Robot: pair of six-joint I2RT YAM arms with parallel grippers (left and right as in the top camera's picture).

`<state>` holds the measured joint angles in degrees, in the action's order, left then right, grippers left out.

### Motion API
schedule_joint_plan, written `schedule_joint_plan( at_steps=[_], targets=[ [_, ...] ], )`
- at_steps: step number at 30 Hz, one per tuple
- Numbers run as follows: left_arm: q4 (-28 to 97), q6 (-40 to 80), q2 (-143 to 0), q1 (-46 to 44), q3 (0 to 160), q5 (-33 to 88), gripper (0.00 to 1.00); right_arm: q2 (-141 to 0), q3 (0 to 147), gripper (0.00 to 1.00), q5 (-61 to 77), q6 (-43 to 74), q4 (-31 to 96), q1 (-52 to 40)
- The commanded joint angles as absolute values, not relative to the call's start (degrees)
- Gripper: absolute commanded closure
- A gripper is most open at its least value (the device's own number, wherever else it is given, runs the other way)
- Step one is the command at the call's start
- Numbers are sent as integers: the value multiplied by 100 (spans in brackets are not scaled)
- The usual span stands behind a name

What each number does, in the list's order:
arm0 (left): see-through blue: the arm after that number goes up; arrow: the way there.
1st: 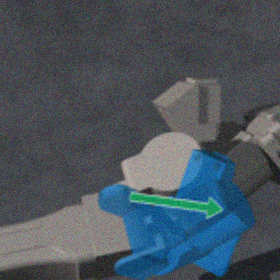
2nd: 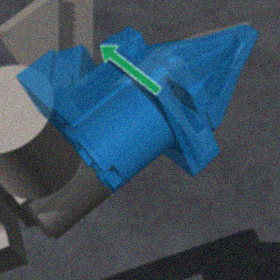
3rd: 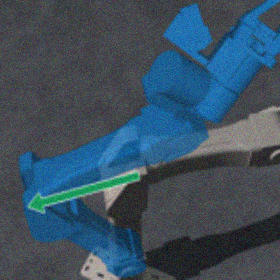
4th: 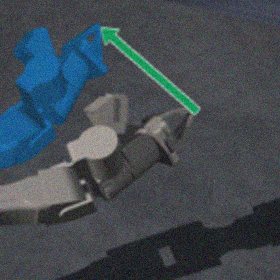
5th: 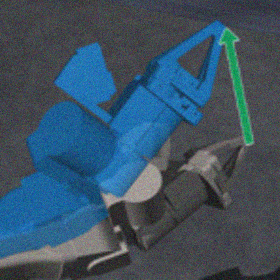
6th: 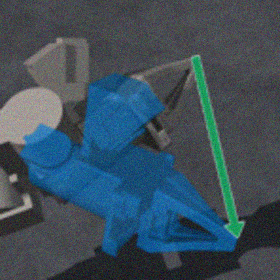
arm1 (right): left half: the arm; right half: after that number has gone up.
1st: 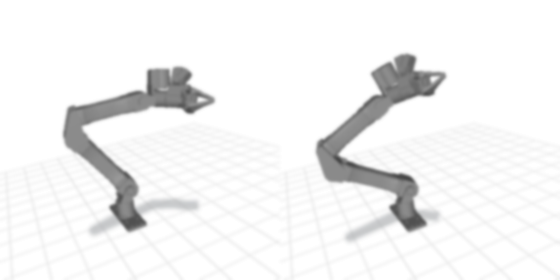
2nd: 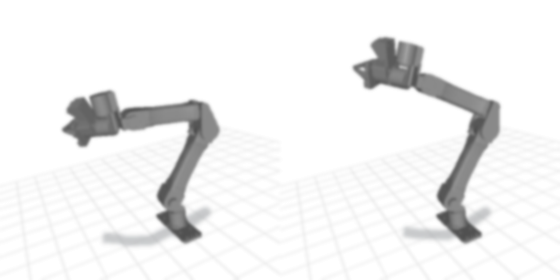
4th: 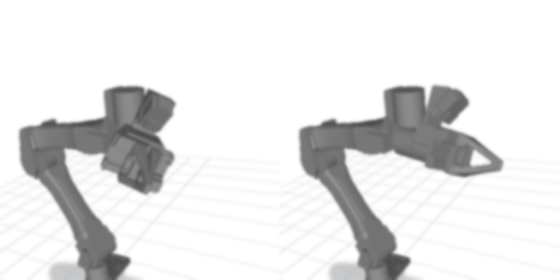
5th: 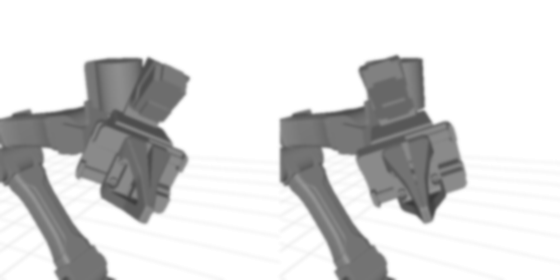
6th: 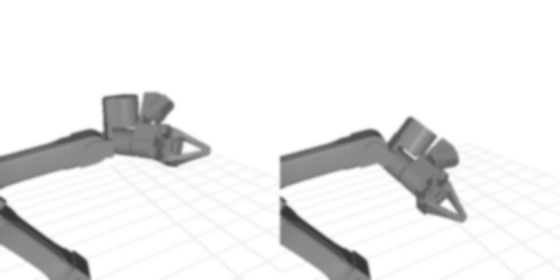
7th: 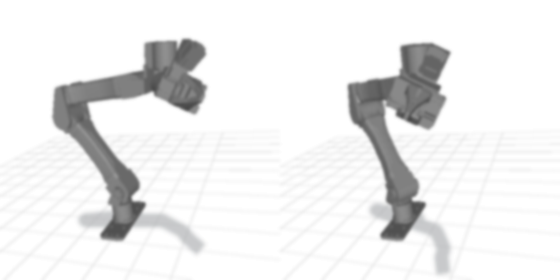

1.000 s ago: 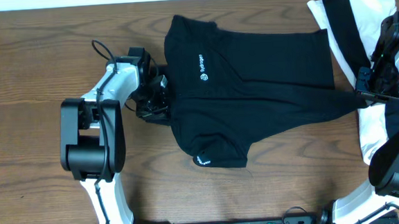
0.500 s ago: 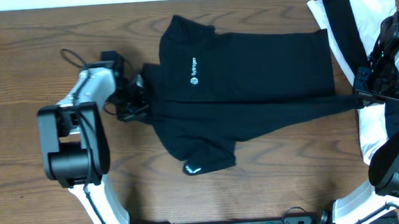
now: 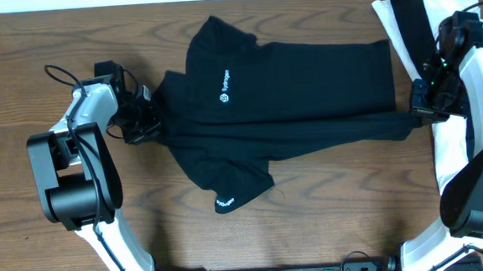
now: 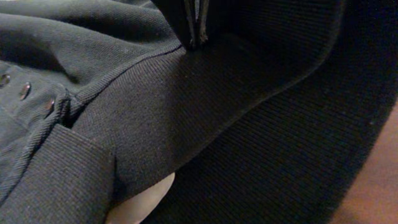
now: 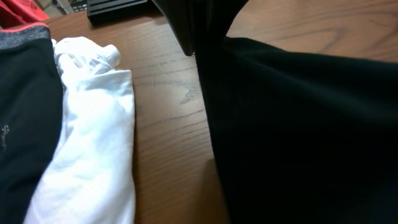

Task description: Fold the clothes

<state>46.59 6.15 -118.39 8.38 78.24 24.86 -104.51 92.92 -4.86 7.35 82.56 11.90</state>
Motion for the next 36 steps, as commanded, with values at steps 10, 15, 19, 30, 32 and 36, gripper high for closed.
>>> schedule_joint_plan(
  at_steps=[10,15,19,30,32,36],
  targets=[
    [5579,893,-9841,838,8012,1994,83,-10427,9288,99,-709,701,8200,1125],
    [6401,893,-9712,377,7929,2359,83,-10427,9288,99,-709,701,8162,1122],
    [6460,893,-9719,-266,7417,2357,83,-10427,9288,99,-709,701,8173,1122],
    [6383,1911,-9719,-1216,6270,2147,83,-10427,9288,99,-709,611,8187,1127],
    [6267,2185,-9719,-1219,6112,2147,76,-10427,9288,99,-709,611,8182,1131],
    [5996,2307,-9719,-1223,5907,2480,51,-10427,9288,99,-709,609,8184,1135]
  ],
)
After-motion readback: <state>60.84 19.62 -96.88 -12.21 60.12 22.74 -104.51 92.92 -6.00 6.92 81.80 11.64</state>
